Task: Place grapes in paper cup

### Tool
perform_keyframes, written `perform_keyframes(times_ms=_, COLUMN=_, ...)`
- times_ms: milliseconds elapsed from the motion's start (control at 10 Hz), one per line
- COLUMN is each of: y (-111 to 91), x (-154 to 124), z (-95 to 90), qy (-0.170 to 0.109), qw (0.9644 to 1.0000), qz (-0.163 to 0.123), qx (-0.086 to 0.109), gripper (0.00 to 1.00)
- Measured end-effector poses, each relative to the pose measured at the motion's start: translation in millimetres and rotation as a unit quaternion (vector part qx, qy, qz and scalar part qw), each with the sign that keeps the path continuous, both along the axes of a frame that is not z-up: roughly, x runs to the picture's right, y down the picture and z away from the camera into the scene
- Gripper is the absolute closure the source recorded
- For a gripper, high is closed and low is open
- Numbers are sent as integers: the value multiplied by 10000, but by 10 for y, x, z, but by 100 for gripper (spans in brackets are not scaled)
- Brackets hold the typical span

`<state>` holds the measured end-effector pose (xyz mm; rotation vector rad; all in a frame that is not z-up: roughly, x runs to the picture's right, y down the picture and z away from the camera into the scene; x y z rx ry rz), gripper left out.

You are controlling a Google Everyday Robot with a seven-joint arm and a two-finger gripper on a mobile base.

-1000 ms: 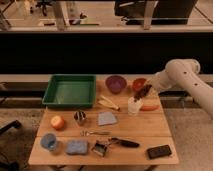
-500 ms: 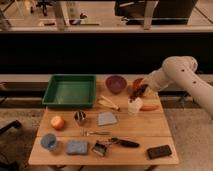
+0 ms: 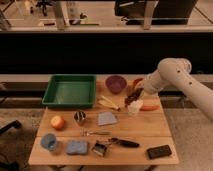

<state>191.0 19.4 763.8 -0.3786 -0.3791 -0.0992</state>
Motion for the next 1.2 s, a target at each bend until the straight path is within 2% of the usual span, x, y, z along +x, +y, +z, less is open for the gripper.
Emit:
perform_keyframes(times_ms=300, y=92, x=29, z=47, qy=-64, qw=9999, qz=59, qx=-105, gripper=100)
perform_keyframes(times_ms=600, y=159, x=-60, z=44, qy=-170, qw=9997, qz=27, qx=-149, gripper=100)
perform_keyframes(times_ms=1000, y=160, x=-69, z=95, qy=-191, qw=9998, qz=38, qx=33, gripper=100)
perform_keyframes(times_ms=1200, y=167, x=-52, z=139, qy=-173, qw=9998, qz=50, qx=61, gripper=100)
